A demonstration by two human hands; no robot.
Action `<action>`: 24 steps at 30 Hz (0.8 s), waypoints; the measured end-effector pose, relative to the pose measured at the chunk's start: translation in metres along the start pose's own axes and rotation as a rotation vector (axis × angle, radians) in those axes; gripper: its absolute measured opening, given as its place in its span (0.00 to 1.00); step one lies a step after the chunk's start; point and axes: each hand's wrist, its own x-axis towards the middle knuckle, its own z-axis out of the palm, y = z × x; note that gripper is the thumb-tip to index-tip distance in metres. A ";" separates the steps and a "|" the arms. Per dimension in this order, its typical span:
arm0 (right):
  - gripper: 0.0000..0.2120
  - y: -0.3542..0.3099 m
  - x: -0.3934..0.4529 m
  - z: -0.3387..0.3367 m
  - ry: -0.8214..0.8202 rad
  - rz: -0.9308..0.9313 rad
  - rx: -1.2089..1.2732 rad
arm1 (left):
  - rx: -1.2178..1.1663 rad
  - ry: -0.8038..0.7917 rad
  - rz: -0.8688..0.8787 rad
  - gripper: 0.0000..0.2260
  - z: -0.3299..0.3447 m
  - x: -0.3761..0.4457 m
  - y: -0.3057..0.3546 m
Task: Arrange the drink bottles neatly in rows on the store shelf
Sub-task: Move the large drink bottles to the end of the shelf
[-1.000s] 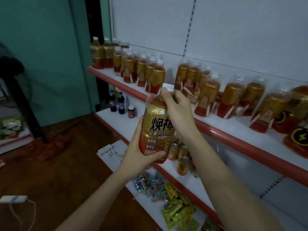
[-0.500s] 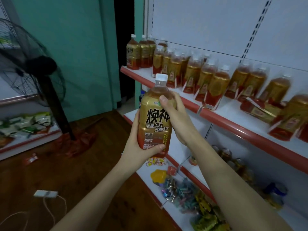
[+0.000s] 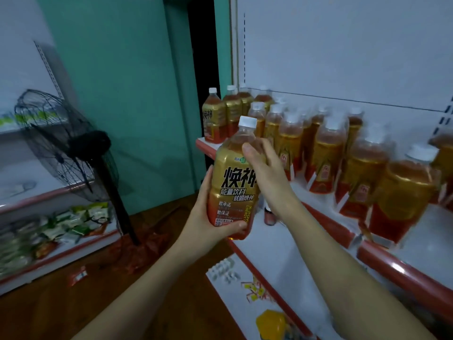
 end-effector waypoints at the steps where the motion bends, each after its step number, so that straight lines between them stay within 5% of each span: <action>1: 0.11 0.001 0.017 0.000 -0.015 -0.007 -0.013 | 0.010 0.012 0.010 0.51 -0.004 0.014 -0.002; 7: 0.15 0.008 0.105 0.011 -0.080 -0.064 -0.116 | 0.039 0.062 0.016 0.50 -0.026 0.073 -0.023; 10: 0.06 0.008 0.138 0.019 -0.035 -0.160 -0.215 | 0.046 0.072 0.008 0.50 -0.043 0.099 -0.040; 13: 0.12 0.002 0.167 0.026 0.079 -0.250 -0.213 | 0.101 0.035 0.032 0.50 -0.061 0.125 -0.057; 16: 0.08 -0.004 0.197 0.032 0.083 -0.233 -0.138 | 0.025 0.031 0.057 0.48 -0.072 0.152 -0.073; 20: 0.11 0.016 0.237 0.044 0.003 -0.129 -0.385 | -0.090 0.023 0.105 0.48 -0.092 0.199 -0.091; 24: 0.12 0.032 0.273 0.065 0.112 -0.118 -0.399 | -0.131 -0.060 0.169 0.48 -0.128 0.255 -0.106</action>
